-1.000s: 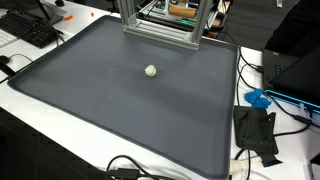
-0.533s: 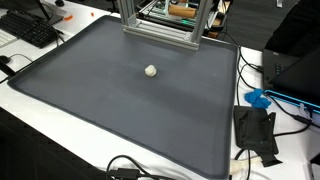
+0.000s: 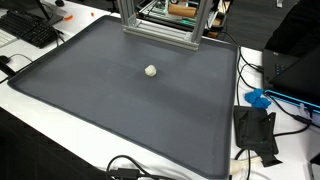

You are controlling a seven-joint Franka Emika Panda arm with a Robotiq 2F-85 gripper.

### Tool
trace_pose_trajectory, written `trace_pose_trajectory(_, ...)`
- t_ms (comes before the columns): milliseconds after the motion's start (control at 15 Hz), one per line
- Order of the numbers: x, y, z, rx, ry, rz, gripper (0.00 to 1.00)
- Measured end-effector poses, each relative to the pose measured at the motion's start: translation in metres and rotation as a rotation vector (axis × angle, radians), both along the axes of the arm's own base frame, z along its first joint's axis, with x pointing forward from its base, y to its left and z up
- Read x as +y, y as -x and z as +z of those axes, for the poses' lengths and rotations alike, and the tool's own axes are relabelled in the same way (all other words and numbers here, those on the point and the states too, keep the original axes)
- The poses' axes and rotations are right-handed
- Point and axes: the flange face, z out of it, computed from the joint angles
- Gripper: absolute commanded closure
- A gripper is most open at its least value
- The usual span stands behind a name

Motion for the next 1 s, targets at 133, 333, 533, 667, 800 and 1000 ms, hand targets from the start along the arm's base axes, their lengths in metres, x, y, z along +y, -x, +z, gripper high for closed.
trace_pose_trajectory(133, 0.001, -0.003, 0.008, -0.023, -0.006, 0.003, 0.78)
trace_pose_trajectory(333, 0.003, -0.010, 0.022, -0.076, -0.009, 0.013, 0.78)
trace_pose_trajectory(533, 0.006, -0.022, 0.038, -0.150, -0.019, 0.031, 0.78)
trace_pose_trajectory(667, 0.007, -0.035, 0.047, -0.200, -0.026, 0.045, 0.78)
trace_pose_trajectory(800, 0.007, -0.052, 0.050, -0.240, -0.037, 0.059, 0.78)
trace_pose_trajectory(1000, 0.004, -0.083, 0.046, -0.266, -0.061, 0.070, 0.53)
